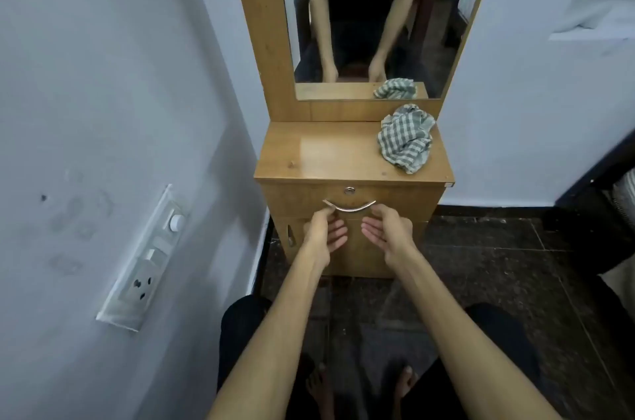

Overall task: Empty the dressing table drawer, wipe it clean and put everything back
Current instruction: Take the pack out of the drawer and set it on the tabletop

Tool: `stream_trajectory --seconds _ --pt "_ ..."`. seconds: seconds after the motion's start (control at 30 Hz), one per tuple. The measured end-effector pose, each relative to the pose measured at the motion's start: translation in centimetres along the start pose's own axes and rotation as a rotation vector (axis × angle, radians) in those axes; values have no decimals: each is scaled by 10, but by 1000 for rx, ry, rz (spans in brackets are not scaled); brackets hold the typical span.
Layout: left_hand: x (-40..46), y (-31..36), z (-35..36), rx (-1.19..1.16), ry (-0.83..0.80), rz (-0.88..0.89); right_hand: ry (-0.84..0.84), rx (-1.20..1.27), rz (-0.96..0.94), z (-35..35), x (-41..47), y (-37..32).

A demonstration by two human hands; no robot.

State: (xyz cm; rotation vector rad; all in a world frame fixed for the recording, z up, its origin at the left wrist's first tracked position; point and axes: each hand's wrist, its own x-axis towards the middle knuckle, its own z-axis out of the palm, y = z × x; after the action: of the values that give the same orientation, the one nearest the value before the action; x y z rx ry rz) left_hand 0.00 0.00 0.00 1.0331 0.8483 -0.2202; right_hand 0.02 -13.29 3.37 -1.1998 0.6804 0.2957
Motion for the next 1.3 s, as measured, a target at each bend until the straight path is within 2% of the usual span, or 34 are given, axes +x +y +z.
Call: stream_trajectory --seconds 0.1,0.23,0.43,0.53,0.63,0.7,0.77,0.87,0.93,1.07,1.23,1.3 --pt "-2 7 12 -61 -59 7 -5 30 2 4 3 -6" --pt "-2 9 20 -49 -34 28 35 45 -20 14 16 -6" --pt "0 -1 22 25 76 92 145 -254 -130 11 21 10" --pt "-6 -2 19 49 98 81 197 -466 -317 3 -1 8" --pt "-26 -10 10 42 91 65 249 -593 -590 -2 -41 -5" --pt "-42 -19 2 3 91 49 244 -622 -787 -8 -59 -12" --pt "-61 -30 -4 -25 153 58 198 -666 -903 -12 -66 -14" --pt "-92 -45 -11 14 398 234 107 -815 -941 -17 -72 -18" --pt "-118 -44 -13 84 479 420 48 -954 -919 -21 -76 -18" --pt "-147 -21 -14 274 474 761 17 -1106 -908 -27 -86 -15" --pt "-148 5 -24 747 436 908 1 -1117 -756 -30 -101 -14" --pt "-144 6 -32 924 376 878 -20 -1134 -747 -36 -108 -11"
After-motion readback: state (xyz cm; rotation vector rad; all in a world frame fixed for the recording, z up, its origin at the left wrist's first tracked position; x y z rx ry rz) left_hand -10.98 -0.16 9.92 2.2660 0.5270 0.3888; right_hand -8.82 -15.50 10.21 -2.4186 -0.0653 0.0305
